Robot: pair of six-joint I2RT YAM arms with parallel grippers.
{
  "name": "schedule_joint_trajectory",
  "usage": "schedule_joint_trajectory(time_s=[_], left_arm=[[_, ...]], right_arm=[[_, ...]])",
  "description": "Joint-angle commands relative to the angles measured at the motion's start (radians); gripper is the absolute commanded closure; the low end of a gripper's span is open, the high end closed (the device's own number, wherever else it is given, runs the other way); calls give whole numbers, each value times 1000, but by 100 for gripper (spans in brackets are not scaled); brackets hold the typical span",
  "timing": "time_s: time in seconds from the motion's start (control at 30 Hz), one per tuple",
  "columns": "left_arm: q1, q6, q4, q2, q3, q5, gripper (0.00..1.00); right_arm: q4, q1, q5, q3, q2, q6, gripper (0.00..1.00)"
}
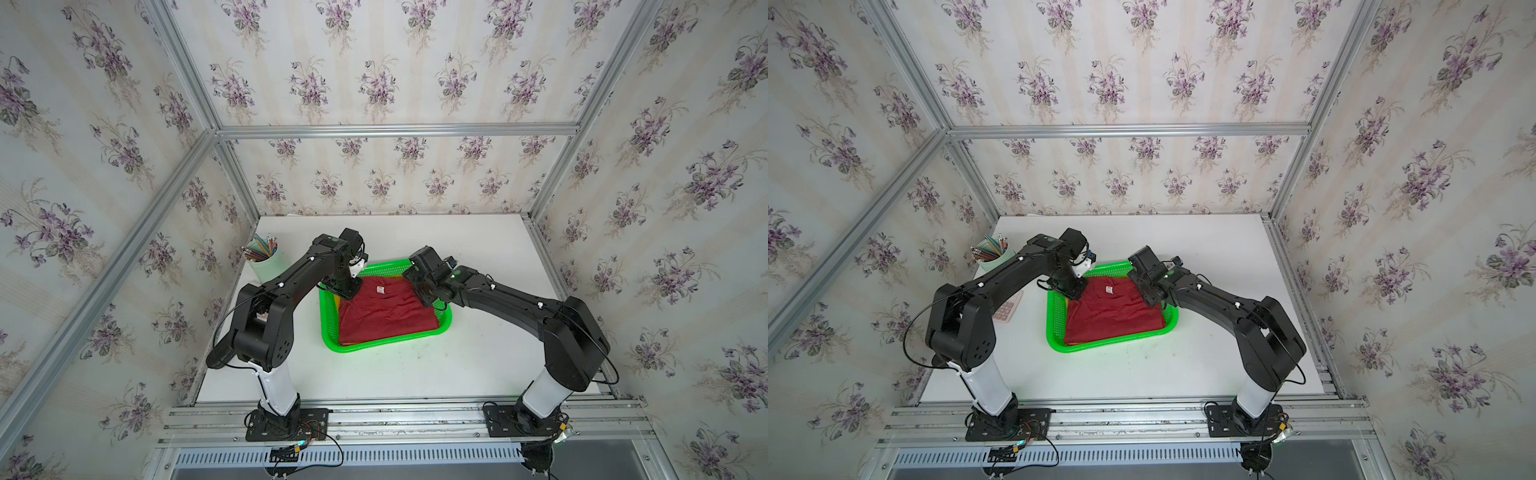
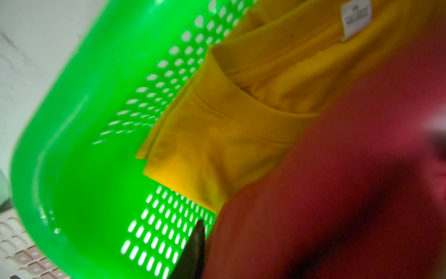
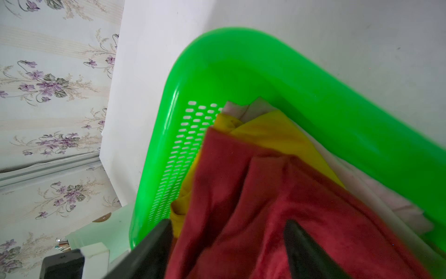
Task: Put the folded t-shirts into the basket
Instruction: Place the T-shirt in the bin, then adjust the T-shirt in the bin.
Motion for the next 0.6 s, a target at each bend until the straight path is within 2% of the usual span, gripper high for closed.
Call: schedule_joint_trajectory(time_s=[0.0, 0.1, 0.17, 0.27, 0.33, 0.4, 0.57], left_arm=[[7, -6, 56, -31, 3, -104, 62], [14, -33, 58, -72, -5, -155, 58], [17, -49, 46, -102, -15, -189, 58], [17, -69, 32, -149, -35, -178, 58], [17, -90, 43, -194, -56, -117, 59], [17, -94, 85, -248, -90, -9, 60], [2, -90, 293, -351, -212, 214, 64]], right_arm=[[70, -24, -20, 4, -6, -90, 1], [64, -50, -42, 27, -22, -205, 0], [73, -62, -61, 42, -41, -330, 0], [60, -68, -115, 68, -60, -520, 1], [32, -67, -156, 80, -75, -640, 4], [10, -68, -199, 73, -95, -738, 9], [-86, -62, -293, 57, -123, -899, 16]])
